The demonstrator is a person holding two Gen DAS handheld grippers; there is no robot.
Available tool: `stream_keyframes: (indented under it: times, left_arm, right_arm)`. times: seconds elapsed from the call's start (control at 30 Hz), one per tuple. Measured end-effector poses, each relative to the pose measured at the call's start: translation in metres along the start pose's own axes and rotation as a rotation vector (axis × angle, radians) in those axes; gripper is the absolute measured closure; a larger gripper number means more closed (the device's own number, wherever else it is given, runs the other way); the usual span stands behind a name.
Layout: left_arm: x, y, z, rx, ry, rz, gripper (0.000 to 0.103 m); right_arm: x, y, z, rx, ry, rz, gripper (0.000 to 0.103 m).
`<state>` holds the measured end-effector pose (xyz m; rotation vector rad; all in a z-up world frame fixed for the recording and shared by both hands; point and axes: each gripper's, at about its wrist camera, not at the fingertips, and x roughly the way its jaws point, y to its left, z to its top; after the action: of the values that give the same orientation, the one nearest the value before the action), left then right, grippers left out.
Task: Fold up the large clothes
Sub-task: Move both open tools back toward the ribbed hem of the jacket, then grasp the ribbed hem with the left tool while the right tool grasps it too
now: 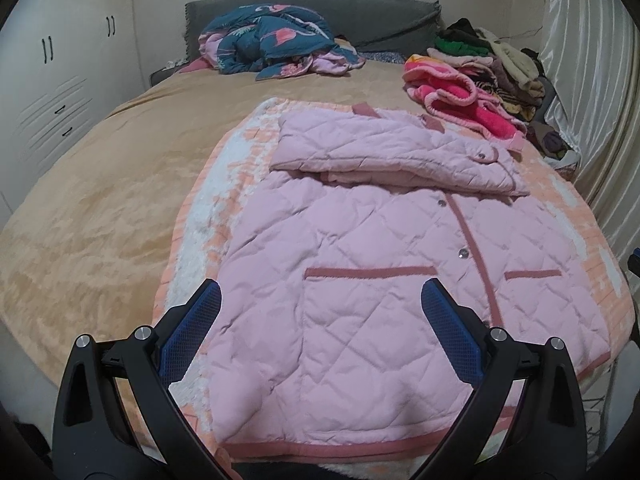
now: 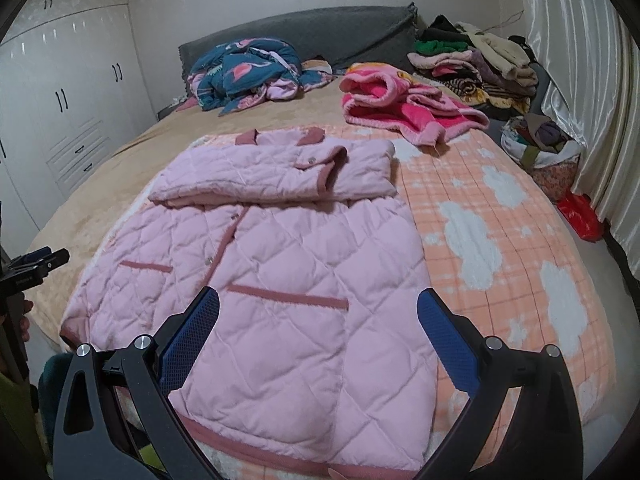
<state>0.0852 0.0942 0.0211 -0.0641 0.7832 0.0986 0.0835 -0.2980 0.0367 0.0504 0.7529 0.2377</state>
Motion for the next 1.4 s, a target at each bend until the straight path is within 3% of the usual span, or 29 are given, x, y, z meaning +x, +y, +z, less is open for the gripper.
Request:
stream_keyframes:
  times: [0.57,0.83,1.13,1.4]
  left_arm:
    - [0.029,0.026,-0.036,-0.030,0.127,0.017,0.009]
    - [0.038,0.044,-0.051,-0.074,0.192,-0.057,0.009]
    - [0.055,0.078,-0.077,-0.192,0.295,-0.131,0.009]
    - [0.060,0.080,-0.084,-0.230,0.324,-0.183,0.009]
  right_arm:
    - [0.009,-0.018,-0.022,0.016,0.049,-0.026,0.004]
    - [0.011,-0.023,-0.027,0.025,0.056,-0.027,0.004]
    - [0.017,-0.030,-0.037,0.037,0.082,-0.026,0.004]
    - [0.019,-0.036,-0.050,0.048,0.108,-0.031,0.004]
